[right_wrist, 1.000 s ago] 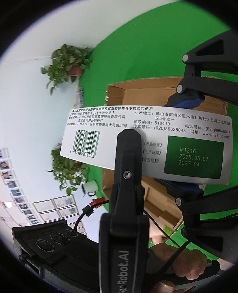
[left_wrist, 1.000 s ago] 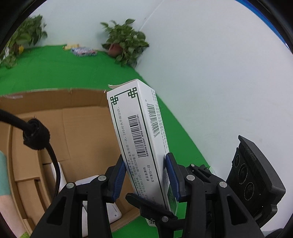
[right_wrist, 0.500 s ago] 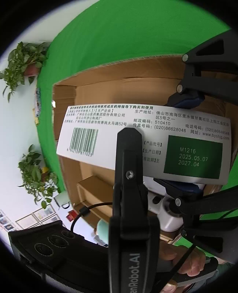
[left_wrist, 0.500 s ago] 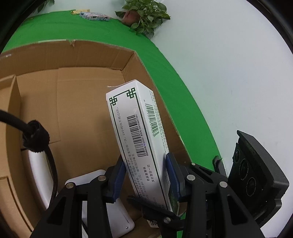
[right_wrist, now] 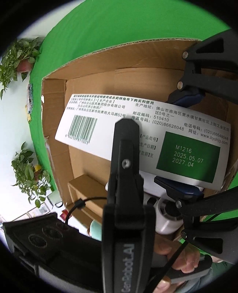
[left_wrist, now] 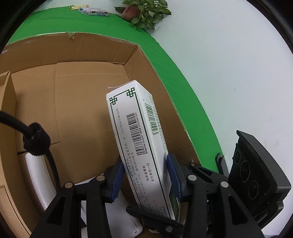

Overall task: Organize objects
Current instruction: 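Lower the product box beside the white device and open the right gripper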

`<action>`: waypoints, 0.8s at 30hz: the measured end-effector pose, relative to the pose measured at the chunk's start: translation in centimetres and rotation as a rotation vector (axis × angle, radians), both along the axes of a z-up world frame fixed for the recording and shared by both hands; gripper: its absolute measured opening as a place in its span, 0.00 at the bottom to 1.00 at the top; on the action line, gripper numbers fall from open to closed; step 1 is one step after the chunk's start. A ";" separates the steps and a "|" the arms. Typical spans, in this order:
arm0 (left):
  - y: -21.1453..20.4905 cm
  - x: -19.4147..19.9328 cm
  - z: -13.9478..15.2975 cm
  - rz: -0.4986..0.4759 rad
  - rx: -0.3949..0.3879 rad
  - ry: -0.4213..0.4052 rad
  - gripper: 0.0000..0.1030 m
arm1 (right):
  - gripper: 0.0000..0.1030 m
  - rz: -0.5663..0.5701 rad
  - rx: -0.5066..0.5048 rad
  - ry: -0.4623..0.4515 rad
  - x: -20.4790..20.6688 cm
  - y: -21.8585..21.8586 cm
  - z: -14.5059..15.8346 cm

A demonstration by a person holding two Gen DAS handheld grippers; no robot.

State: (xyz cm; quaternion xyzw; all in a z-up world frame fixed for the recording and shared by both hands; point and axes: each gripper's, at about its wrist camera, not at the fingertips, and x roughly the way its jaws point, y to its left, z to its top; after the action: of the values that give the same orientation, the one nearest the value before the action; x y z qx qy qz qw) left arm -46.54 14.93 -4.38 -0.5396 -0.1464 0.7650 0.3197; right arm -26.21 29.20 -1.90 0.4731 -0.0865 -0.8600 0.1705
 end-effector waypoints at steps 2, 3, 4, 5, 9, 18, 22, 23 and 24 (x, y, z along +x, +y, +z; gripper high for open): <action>0.3 -0.2 -0.3 -0.008 -0.011 -0.006 0.46 | 0.67 0.000 0.003 -0.006 0.0 0.0 0.0; 0.3 -0.3 -0.4 -0.007 -0.016 -0.009 0.46 | 0.66 -0.003 0.023 -0.013 0.1 -0.1 -0.2; 0.3 -0.5 -0.6 -0.002 -0.026 -0.018 0.46 | 0.65 -0.005 0.049 -0.019 0.2 -0.5 -0.3; 0.3 -0.6 -0.7 0.001 -0.031 -0.021 0.46 | 0.65 -0.007 0.082 -0.025 0.3 -0.9 -0.5; 0.4 -0.5 -0.2 0.004 -0.063 -0.007 0.48 | 0.62 -0.015 0.150 -0.037 0.9 -1.7 -0.8; -0.4 -0.4 2.1 0.070 -0.180 0.103 0.47 | 0.59 -0.076 0.255 -0.104 0.4 -2.6 -1.3; -0.9 0.8 2.0 0.085 -0.174 0.106 0.47 | 0.61 -0.072 0.276 -0.130 0.7 -3.0 -1.6; -0.8 1.8 2.0 0.090 -0.171 0.111 0.47 | 0.61 -0.073 0.277 -0.134 0.7 -3.0 -1.6; -0.7 3.0 2.1 0.097 -0.167 0.120 0.47 | 0.61 -0.074 0.277 -0.137 0.8 -3.0 -1.5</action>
State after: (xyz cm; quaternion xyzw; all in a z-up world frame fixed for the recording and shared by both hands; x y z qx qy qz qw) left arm -43.59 14.28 -2.32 -0.5099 -0.0888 0.8199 0.2446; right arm -25.37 26.15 -3.40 0.5461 0.0042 -0.8351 0.0654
